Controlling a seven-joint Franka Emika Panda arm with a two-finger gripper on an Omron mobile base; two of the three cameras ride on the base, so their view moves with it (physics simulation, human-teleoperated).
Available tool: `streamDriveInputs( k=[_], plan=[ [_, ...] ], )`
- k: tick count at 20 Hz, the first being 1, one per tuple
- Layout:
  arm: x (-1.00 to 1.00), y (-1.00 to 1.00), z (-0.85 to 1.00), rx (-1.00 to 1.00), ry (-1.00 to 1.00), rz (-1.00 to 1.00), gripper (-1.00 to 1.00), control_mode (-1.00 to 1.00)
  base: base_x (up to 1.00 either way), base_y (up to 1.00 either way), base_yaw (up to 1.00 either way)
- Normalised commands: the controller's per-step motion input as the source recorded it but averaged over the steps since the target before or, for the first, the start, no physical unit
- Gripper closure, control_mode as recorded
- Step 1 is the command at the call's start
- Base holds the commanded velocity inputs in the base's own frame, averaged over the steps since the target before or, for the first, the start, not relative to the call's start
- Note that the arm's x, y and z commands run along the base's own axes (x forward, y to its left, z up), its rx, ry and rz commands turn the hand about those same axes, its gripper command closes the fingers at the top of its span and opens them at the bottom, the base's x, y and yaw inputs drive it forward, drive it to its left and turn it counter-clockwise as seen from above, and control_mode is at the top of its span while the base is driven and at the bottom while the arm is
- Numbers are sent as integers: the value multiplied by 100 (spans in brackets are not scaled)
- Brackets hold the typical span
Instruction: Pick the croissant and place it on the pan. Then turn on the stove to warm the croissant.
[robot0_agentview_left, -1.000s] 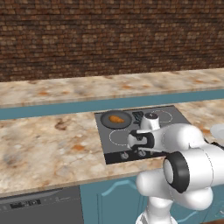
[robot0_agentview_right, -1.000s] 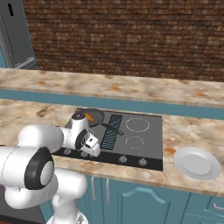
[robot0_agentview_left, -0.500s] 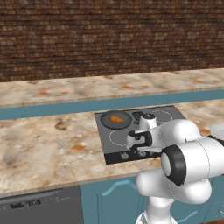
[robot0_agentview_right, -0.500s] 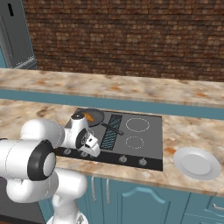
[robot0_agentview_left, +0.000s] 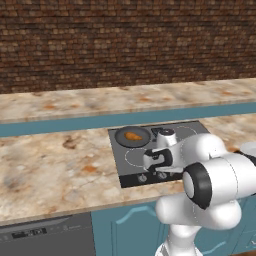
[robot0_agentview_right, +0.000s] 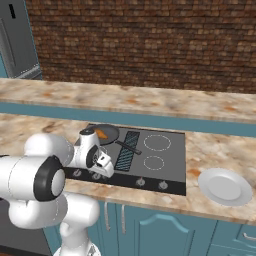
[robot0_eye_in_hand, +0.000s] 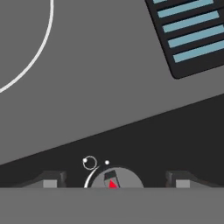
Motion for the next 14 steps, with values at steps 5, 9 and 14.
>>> streamDriveInputs(
  k=[5,9,14],
  plan=[
    [-3,-2,-32,0,0,0,100,-100,0,0,0],
    [-11,-15,-51,5,0,0,100,-100,0,0,0],
    [-5,-2,-46,5,0,0,100,-100,0,0,0]
  ],
)
